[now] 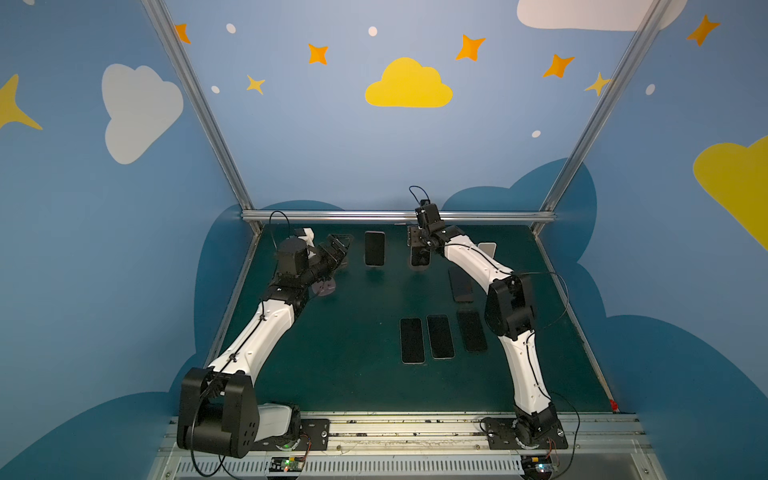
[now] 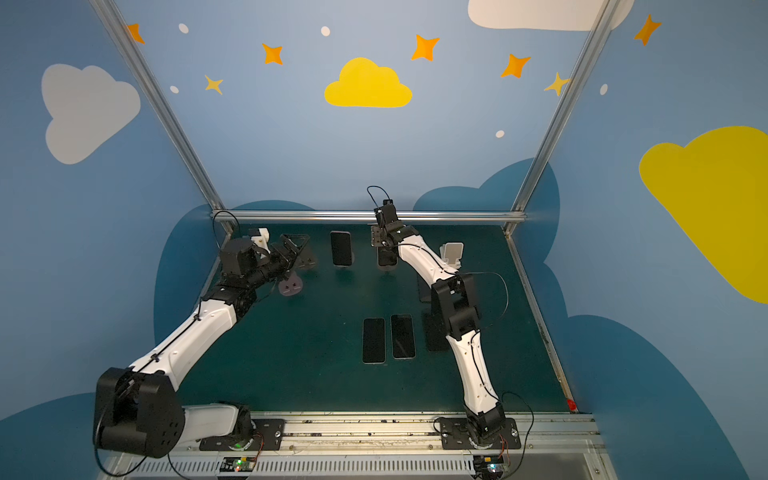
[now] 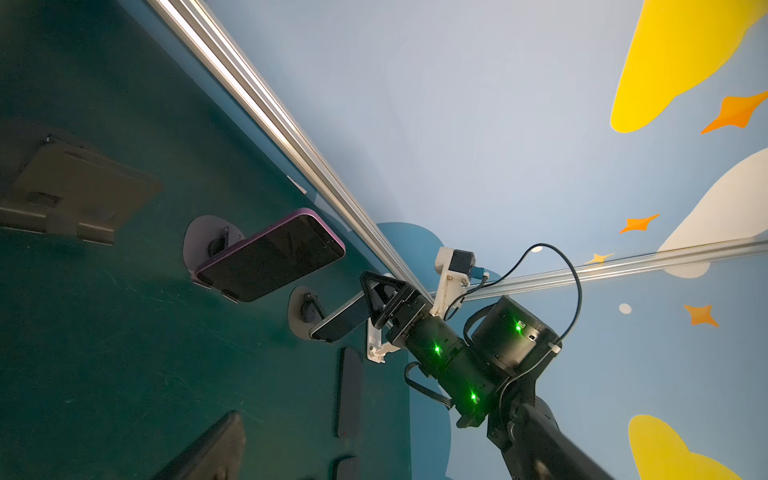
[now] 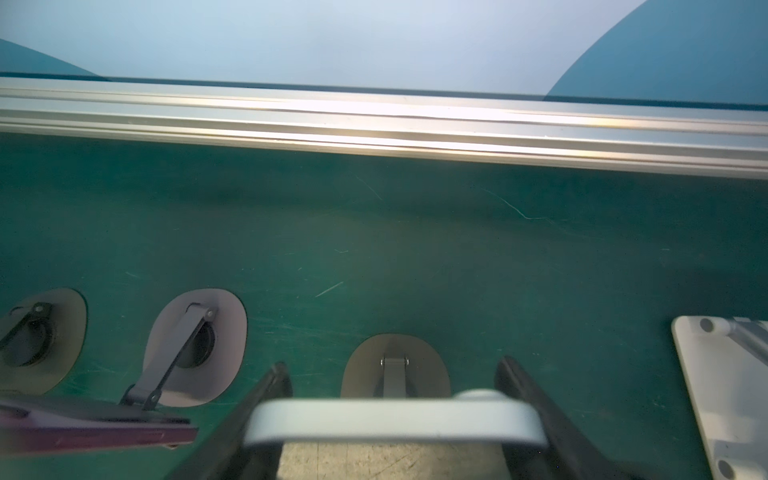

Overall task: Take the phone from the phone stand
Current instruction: 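Lower the right gripper onto the upright white-edged phone and close on it, then lift the white-edged phone off its stand and carry it toward the flat phones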

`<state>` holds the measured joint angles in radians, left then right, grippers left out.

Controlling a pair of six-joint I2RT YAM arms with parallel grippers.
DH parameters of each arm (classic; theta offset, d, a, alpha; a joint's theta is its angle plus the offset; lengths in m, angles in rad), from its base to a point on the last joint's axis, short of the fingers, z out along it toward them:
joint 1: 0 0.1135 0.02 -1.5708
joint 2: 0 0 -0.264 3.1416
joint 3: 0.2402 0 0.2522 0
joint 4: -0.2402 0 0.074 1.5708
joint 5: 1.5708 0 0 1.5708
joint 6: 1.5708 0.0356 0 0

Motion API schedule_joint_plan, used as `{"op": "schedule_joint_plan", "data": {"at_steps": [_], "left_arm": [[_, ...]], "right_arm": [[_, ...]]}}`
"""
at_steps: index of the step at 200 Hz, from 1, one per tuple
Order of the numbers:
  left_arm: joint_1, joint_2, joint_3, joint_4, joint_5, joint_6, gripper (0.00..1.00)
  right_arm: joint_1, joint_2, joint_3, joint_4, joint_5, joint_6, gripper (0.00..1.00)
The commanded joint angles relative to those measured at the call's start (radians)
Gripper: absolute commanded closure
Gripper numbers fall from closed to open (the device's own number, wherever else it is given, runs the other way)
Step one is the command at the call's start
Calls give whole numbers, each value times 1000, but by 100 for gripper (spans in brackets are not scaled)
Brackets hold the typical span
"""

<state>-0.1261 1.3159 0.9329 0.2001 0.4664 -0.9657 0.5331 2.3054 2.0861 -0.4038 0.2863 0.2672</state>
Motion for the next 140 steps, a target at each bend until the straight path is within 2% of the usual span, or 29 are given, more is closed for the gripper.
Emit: {"op": "schedule_joint_plan", "data": {"at_steps": [1, 105, 140], "left_arm": [[5, -27, 6, 33, 14, 7, 0], [4, -29, 6, 34, 14, 14, 0], [1, -17, 9, 35, 23, 8, 0]], "right_arm": [[13, -126, -31, 61, -5, -25, 38], [36, -336, -219, 125, 0, -59, 38], [44, -430, -329, 159, 9, -60, 39]]}}
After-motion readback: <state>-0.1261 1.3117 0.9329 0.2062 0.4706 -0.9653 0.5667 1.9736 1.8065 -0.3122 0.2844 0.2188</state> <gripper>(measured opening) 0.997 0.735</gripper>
